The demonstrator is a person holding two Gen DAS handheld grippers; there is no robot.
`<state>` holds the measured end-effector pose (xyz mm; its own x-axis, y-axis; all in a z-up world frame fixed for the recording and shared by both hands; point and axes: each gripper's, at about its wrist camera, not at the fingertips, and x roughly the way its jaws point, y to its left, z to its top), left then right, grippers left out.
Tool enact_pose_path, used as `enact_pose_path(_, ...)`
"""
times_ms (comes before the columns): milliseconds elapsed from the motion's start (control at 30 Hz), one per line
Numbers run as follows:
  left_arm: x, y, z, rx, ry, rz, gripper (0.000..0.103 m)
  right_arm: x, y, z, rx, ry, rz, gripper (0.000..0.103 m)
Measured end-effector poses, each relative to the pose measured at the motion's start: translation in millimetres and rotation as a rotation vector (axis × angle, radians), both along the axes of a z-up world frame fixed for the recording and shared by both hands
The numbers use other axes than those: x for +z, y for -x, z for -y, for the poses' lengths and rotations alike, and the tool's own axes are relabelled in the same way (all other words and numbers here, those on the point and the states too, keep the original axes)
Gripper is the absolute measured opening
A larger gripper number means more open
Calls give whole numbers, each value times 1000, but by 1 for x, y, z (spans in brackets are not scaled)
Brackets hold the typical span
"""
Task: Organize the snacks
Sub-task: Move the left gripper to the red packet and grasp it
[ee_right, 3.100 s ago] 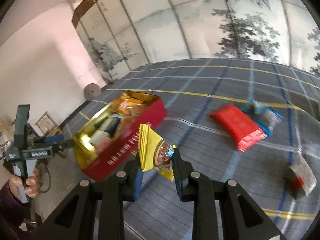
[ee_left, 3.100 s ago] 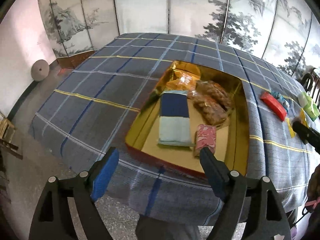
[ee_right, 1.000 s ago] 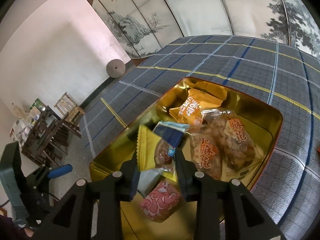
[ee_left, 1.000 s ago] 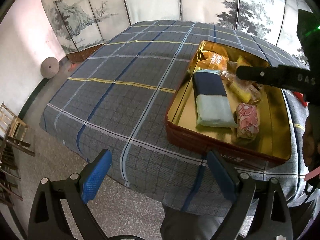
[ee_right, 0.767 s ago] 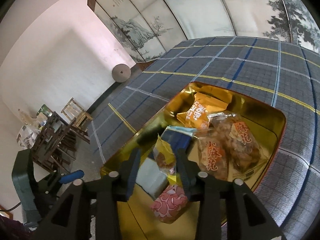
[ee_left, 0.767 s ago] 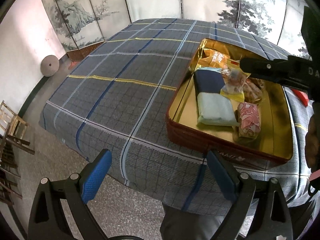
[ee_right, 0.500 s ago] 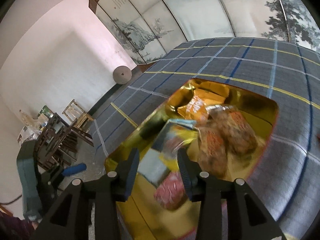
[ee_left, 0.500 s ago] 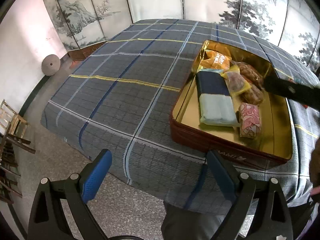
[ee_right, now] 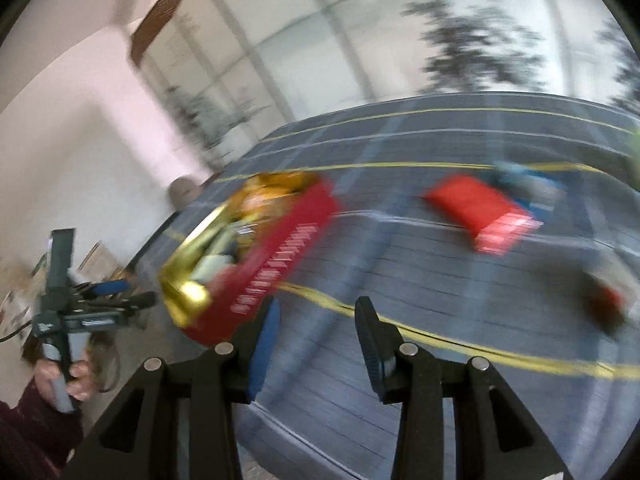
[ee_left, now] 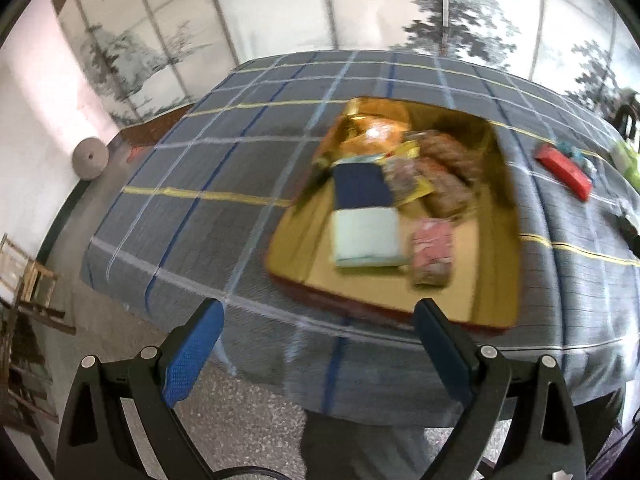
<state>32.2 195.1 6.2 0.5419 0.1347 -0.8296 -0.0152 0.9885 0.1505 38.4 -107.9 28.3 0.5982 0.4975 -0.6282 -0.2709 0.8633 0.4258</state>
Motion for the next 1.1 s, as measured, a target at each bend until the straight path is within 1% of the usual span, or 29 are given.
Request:
enact_pose_path(67,5,-2,15,-33,4,-3,94,-1,13,39,-90,8,3,41)
enact_pose_path(100,9,-4,27,-62,18,-11,94,-3,20,63,-151,5,3,42)
enact_pose_path(167,14,-7,45,-114,55,-28,94,-6,29,96,-236,14,1,42)
enact_pose_path(233,22,-14,68,-175,113,-58,94,-9,34,128,-316,49,2,42)
enact_pose_path(300,29,-22,90,-235,193,-94,94,-10,36,160,-379,52,3,42)
enact_pose_path(367,34,-32,109,-278,271,-129,94,-10,34,184,-420,64,4,43)
enact_pose_path(433,36,-48,133,-296,353,-169,94,-10,27,200,-452,126,8,43)
enact_pose_path(533,32,-80,169,-318,489,-248,94,-16,16,218,-489,208,-19,43)
enact_pose_path(600,27,-101,192,-314,554,-285,94,-21,16,232,-498,218,-33,43)
enact_pose_path(667,20,-125,215,-309,602,-316,94,-30,12,243,-505,218,-43,43)
enact_pose_path(700,15,-141,230,-318,612,-337,93,-34,14,247,-504,212,-46,43)
enact_pose_path(767,4,-163,249,-284,601,-373,84,-42,16,253,-505,161,-67,43)
enact_pose_path(800,-2,-172,257,-272,607,-392,75,-40,18,255,-508,142,-55,43)
enact_pose_path(833,-9,-180,266,-259,609,-415,63,-40,19,257,-504,121,-36,44)
enact_pose_path(867,-16,-188,274,-242,593,-437,59,-41,19,260,-501,102,-33,44)
enact_pose_path(933,-32,-200,289,-204,536,-480,55,-43,18,263,-498,80,-45,45)
enact_pose_path(1000,-46,-206,294,-169,530,-509,54,-43,18,263,-485,65,-40,45)
enact_pose_path(1100,-53,-212,298,-120,521,-493,54,-42,20,260,-462,59,-21,45)
